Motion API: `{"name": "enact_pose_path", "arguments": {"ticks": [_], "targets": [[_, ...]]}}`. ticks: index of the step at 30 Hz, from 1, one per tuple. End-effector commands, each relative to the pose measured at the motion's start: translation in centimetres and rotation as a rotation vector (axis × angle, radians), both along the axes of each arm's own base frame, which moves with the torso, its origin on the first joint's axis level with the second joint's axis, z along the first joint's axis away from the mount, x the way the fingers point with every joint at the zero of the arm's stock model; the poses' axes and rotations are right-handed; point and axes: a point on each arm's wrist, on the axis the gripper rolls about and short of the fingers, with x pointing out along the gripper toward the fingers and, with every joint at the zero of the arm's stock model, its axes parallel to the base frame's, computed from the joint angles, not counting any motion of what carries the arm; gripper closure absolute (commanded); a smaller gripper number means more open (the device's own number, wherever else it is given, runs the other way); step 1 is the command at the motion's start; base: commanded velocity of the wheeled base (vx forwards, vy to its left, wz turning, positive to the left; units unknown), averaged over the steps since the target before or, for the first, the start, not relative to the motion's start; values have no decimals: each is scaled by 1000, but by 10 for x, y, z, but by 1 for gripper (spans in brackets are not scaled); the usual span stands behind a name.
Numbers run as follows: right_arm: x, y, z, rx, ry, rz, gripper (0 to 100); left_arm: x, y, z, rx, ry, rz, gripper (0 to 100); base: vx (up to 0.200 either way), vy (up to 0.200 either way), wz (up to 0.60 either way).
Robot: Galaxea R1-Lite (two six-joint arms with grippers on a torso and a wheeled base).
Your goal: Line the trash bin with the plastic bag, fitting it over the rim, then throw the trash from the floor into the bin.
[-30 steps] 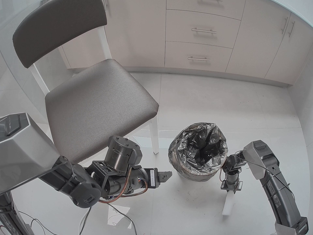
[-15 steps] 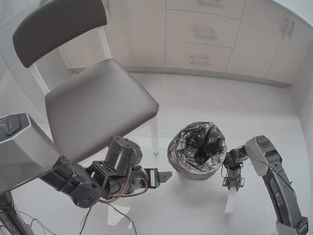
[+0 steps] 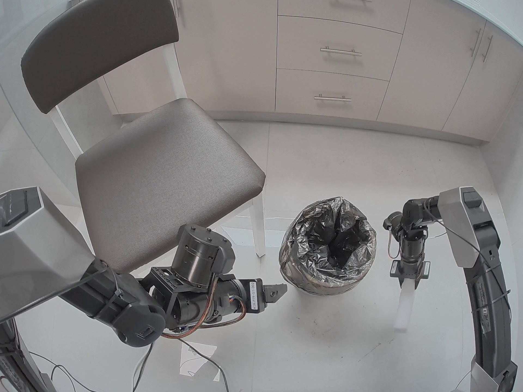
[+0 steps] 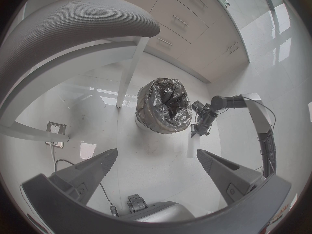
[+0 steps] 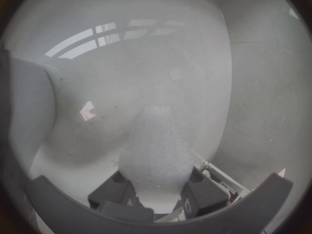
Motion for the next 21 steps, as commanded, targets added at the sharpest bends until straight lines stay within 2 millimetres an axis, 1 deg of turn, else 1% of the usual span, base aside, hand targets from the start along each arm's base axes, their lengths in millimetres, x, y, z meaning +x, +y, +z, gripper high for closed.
{"name": "enact_pose_path", "arguments": {"ticks": [1,4,5,6,8,10,12,14,17,18,19,21], "targets": [[-2,-5,77,5,-125,1,100,-1,2,9,-18,-20,5,0,0,0,0],[-6,-4,103,6,-168,21,100,-2,3,12,-25,-26,4,0,0,0,0],[-9,0,118,7,-193,38,100,-2,4,14,-30,-32,4,0,0,0,0],[-11,2,128,8,-208,48,100,-4,5,17,-35,-36,4,0,0,0,0],[-14,8,141,10,-230,69,100,-4,7,21,-48,-51,6,0,0,0,0],[-22,27,168,17,-292,132,100,-6,10,30,-85,-96,13,0,0,0,0],[-27,43,182,21,-325,194,100,-7,13,35,-103,-121,16,0,0,0,0],[-37,67,198,2,-352,294,100,-9,16,41,-124,-149,16,0,0,0,0],[-45,107,208,-72,-401,440,100,-10,22,48,-138,-186,21,0,0,0,0],[-45,111,208,-80,-412,454,100,-10,22,48,-139,-189,22,0,0,0,0],[-45,134,210,-134,-472,530,100,-10,24,50,-136,-202,21,0,0,0,0],[-42,153,210,-188,-533,603,100,-10,26,51,-130,-215,22,0,0,0,0]]}}
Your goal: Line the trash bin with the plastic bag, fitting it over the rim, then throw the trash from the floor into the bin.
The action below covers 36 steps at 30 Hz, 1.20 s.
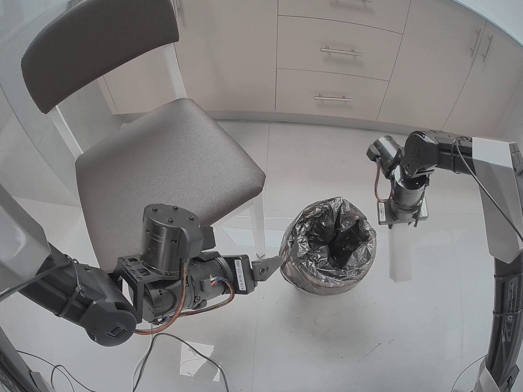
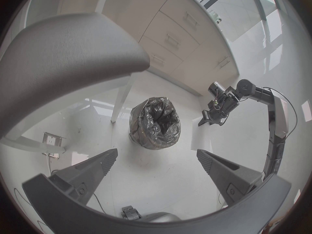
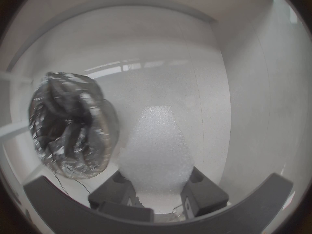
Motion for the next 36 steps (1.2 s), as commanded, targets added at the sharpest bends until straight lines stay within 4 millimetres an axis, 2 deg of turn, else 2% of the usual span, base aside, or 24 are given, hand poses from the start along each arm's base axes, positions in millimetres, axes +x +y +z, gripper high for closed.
{"name": "enact_pose_path", "arguments": {"ticks": [1,5,7,8,16,20,23,26,36], "targets": [[-9,66,24,-122,-215,219,100,-2,12,13,-13,-63,12,0,0,0,0],[-3,96,22,-188,-325,325,100,-1,16,17,-14,-78,23,0,0,0,0],[-3,96,22,-190,-329,326,100,-1,16,17,-15,-77,23,0,0,0,0],[-4,118,20,-221,-385,393,100,-1,19,20,-21,-85,33,0,0,0,0],[5,145,8,-267,-486,501,100,2,26,19,-41,-134,51,0,0,0,0],[16,143,-4,-284,-488,519,100,1,27,17,-28,-156,42,0,0,0,0],[27,133,-16,-281,-479,495,100,1,27,16,-24,-155,40,0,0,0,0],[33,133,-21,-274,-516,483,100,3,26,13,-17,-147,40,0,0,0,0],[35,138,-28,-258,-532,489,100,8,24,9,-16,-147,49,0,0,0,0]]}}
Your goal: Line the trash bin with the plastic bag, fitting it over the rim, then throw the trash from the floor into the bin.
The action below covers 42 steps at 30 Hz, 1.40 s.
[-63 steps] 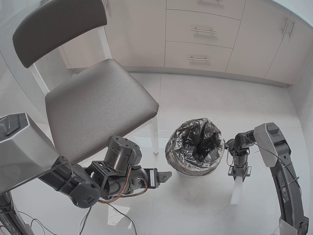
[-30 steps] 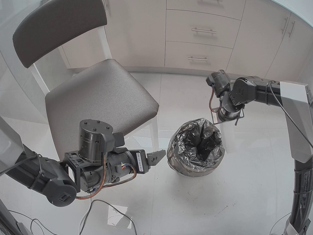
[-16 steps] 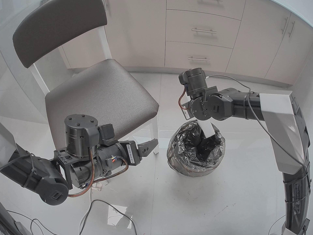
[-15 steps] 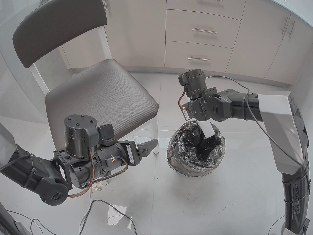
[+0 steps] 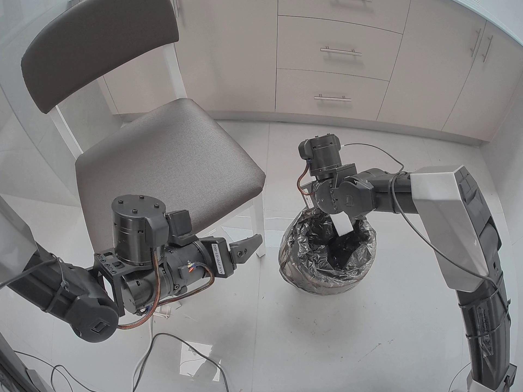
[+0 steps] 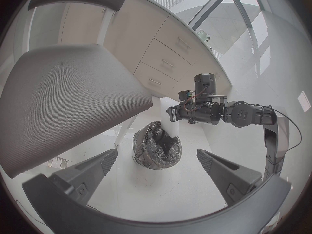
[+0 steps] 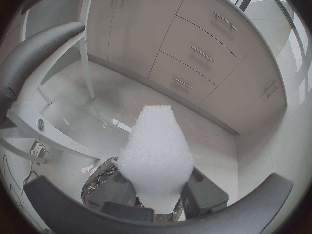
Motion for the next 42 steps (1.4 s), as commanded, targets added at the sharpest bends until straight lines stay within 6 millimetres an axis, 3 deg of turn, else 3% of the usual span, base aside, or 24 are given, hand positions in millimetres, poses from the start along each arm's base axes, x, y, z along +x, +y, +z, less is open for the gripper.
{"name": "enact_pose_path", "arguments": {"ticks": [1,23,42], "targets": [[0,3,-7,-1,10,0,100,2,-1,-2,-4,-4,3,0,0,0,0],[0,16,-46,-21,67,5,100,9,-1,-13,-2,-26,40,0,0,0,0],[3,13,-55,-33,81,-9,100,10,-2,-18,12,-17,36,0,0,0,0]]}}
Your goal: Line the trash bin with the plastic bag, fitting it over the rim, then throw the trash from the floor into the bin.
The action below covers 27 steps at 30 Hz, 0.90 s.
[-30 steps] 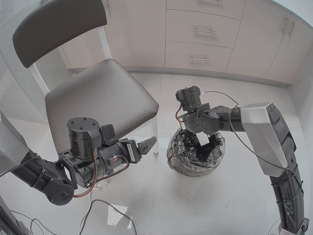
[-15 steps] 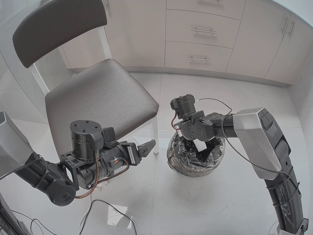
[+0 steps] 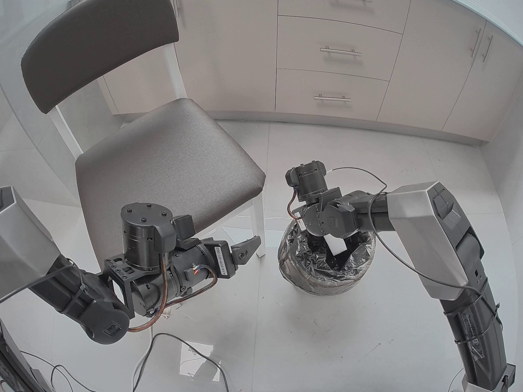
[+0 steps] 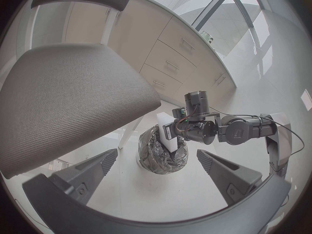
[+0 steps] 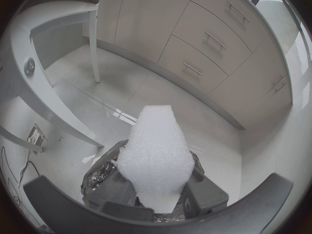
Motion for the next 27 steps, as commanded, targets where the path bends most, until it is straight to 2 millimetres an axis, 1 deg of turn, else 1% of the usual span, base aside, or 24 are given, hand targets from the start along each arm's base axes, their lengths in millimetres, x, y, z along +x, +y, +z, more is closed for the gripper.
{"name": "enact_pose_path", "arguments": {"ticks": [1,14,15,27], "targets": [[1,-1,-3,-5,4,-4,100,0,0,-1,1,3,1,0,0,0,0],[0,1,-4,-7,6,-2,100,0,0,-2,1,5,1,0,0,0,0],[0,1,-4,-7,6,-2,0,0,0,-2,1,5,1,0,0,0,0],[-2,4,0,-4,1,5,0,0,0,-2,1,7,1,0,0,0,0]]}}
